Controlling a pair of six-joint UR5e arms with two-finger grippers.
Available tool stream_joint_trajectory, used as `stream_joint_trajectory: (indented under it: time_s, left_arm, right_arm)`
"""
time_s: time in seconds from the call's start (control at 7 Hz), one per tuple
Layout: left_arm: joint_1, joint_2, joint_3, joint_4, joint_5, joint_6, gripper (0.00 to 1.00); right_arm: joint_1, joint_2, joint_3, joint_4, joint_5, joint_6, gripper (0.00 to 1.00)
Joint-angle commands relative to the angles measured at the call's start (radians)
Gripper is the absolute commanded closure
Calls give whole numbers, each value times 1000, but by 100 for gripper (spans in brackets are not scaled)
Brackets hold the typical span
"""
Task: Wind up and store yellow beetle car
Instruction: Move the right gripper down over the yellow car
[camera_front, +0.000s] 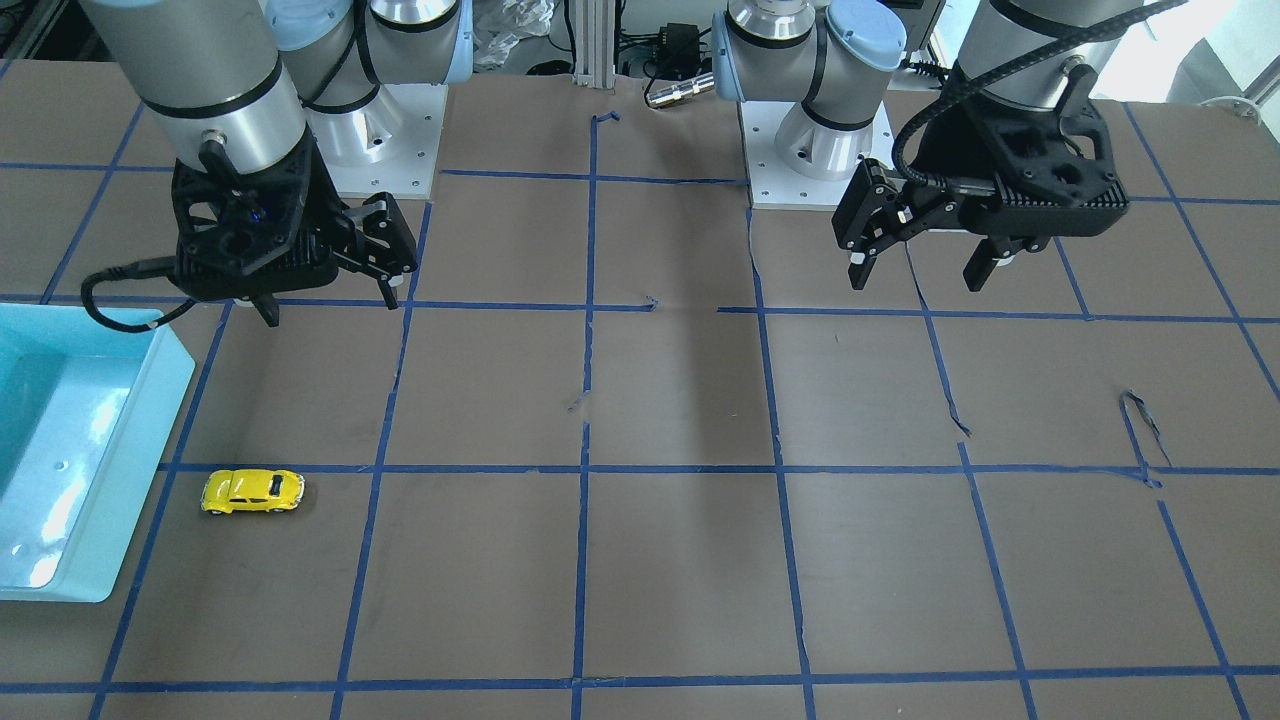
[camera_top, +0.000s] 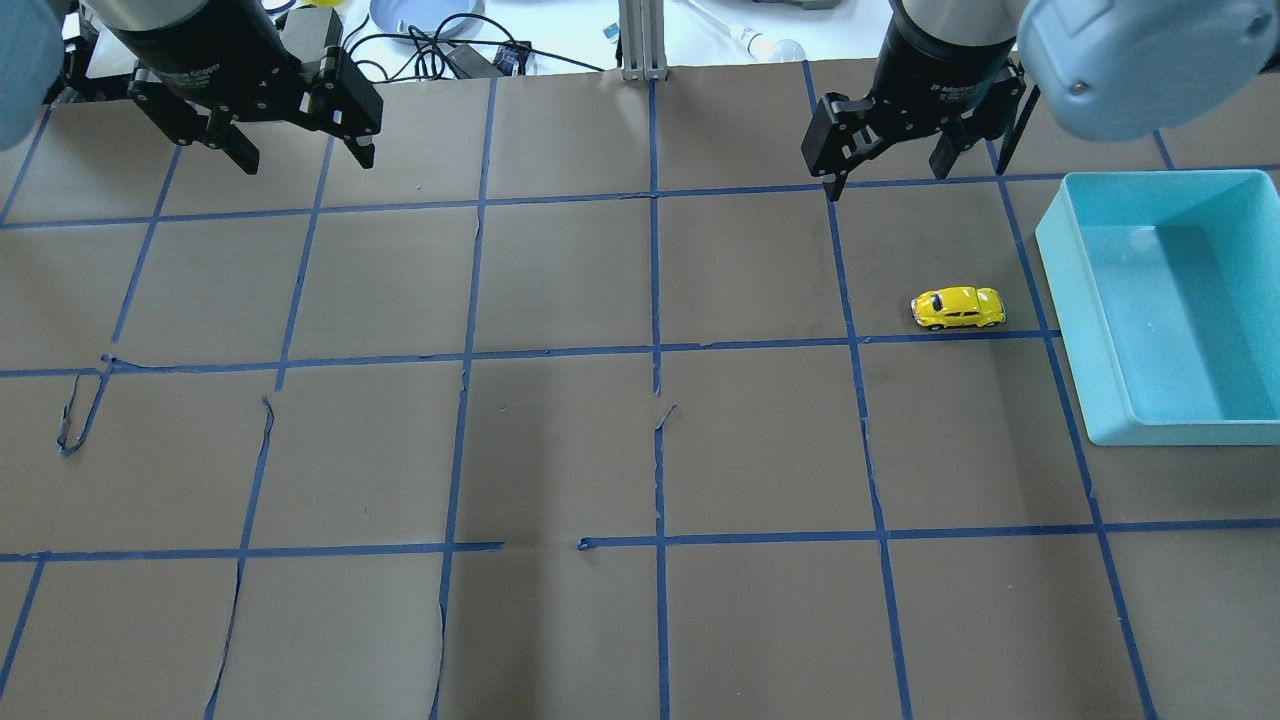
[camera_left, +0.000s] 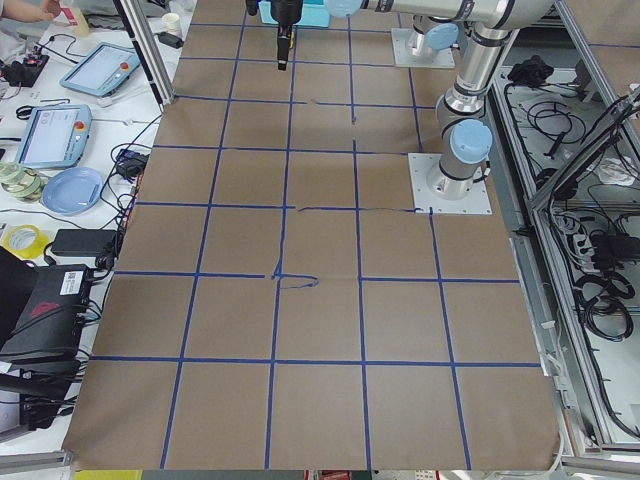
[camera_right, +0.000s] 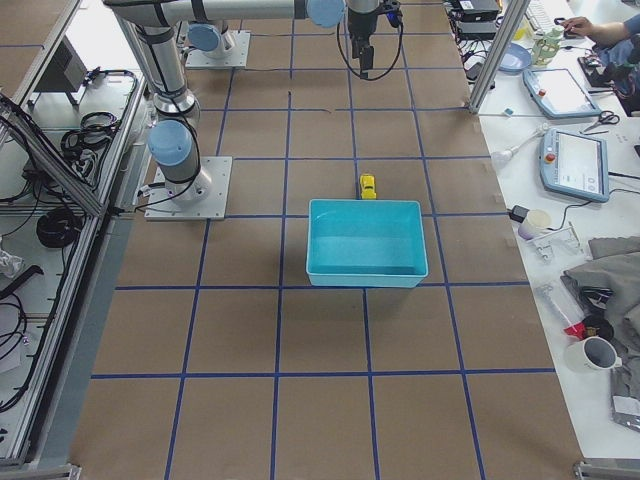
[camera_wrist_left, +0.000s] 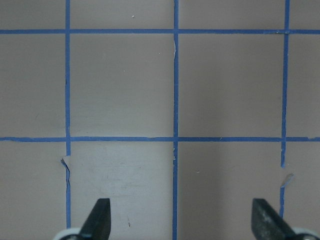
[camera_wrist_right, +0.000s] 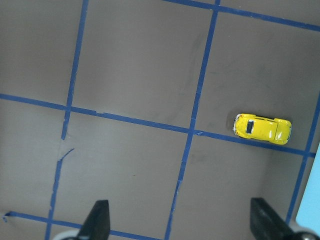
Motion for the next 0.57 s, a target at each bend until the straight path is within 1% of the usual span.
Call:
stream_joint_trajectory:
  time_s: [0.0, 0.14, 0.29, 0.43]
  left_arm:
    - [0, 5, -1, 1, -1, 0, 0]
    - [0, 5, -1, 1, 0, 2, 0]
    - [-2, 6, 0, 1, 0, 2, 0]
    - [3, 8, -1, 0, 2, 14, 0]
  right_arm:
    - [-69, 48, 18, -2, -91, -347, 0]
    - [-118, 71, 73, -40, -104, -464, 0]
    - [-169, 80, 148, -178, -104, -490, 0]
    - [-200, 85, 226, -301, -97, -636, 0]
